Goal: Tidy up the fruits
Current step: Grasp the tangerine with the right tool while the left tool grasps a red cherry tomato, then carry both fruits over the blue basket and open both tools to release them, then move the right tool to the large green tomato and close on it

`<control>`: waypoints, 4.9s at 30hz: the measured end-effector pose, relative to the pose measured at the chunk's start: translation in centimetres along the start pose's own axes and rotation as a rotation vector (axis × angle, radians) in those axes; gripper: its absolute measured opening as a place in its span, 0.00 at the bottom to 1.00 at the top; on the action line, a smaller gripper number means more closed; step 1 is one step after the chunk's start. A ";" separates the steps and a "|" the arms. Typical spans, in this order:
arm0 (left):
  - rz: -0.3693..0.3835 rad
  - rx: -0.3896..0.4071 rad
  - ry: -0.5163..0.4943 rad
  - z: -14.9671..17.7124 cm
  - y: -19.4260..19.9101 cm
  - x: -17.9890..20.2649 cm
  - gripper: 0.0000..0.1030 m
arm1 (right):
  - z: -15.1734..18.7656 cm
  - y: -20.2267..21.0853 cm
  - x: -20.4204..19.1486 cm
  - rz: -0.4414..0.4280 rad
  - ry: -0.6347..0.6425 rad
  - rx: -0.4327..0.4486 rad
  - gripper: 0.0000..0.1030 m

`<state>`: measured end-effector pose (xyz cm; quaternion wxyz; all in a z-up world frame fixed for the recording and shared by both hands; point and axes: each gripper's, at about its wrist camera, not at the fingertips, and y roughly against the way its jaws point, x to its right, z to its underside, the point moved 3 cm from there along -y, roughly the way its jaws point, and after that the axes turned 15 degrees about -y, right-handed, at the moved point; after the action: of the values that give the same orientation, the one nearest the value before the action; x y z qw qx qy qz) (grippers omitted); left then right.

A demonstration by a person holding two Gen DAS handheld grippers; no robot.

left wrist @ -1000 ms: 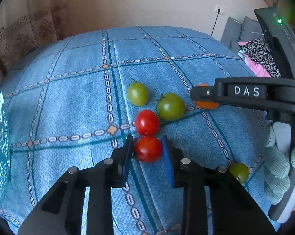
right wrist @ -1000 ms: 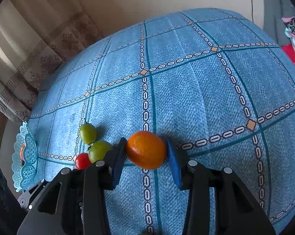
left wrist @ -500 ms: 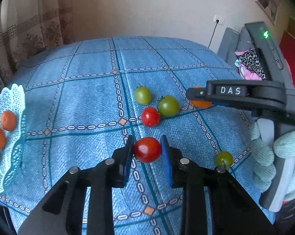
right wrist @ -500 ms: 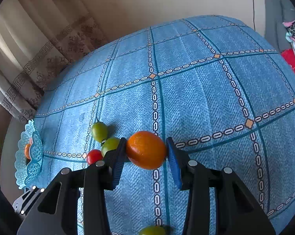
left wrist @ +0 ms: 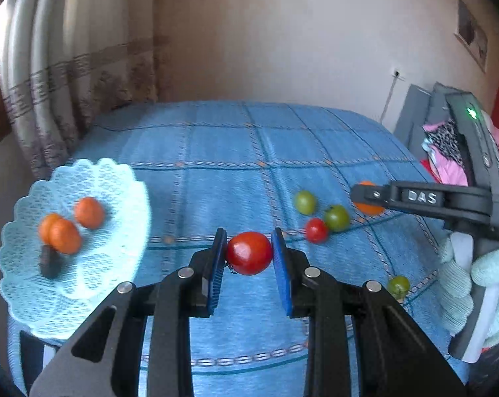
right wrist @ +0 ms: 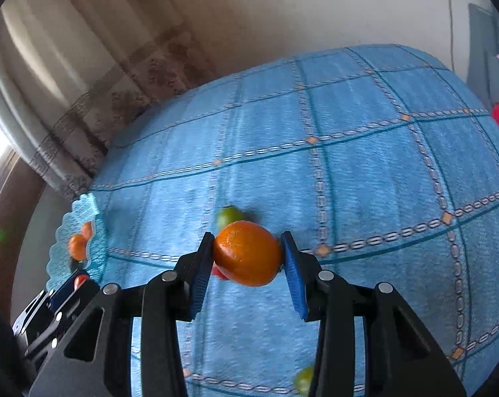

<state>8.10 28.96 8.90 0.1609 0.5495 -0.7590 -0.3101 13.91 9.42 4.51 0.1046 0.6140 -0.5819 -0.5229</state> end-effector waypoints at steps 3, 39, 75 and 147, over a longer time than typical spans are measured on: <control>-0.027 0.006 0.026 0.4 0.9 -2.0 0.27 | 0.6 0.1 -1.8 -0.023 0.025 -0.010 0.40; -0.232 0.080 0.314 3.8 7.2 -16.7 0.75 | 10.6 -3.5 -19.7 -0.166 0.368 -0.175 0.40; -0.208 0.040 0.295 3.9 5.8 -15.4 0.96 | 9.0 -3.7 -16.4 -0.120 0.307 -0.100 0.65; -0.097 -0.076 0.005 2.2 -0.4 -3.6 0.96 | 0.4 -6.0 -0.1 0.142 0.050 -0.027 0.35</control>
<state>8.33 32.84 7.31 0.1685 0.5799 -0.7187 -0.3447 17.28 11.48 -0.06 0.1645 0.5827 -0.6140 -0.5064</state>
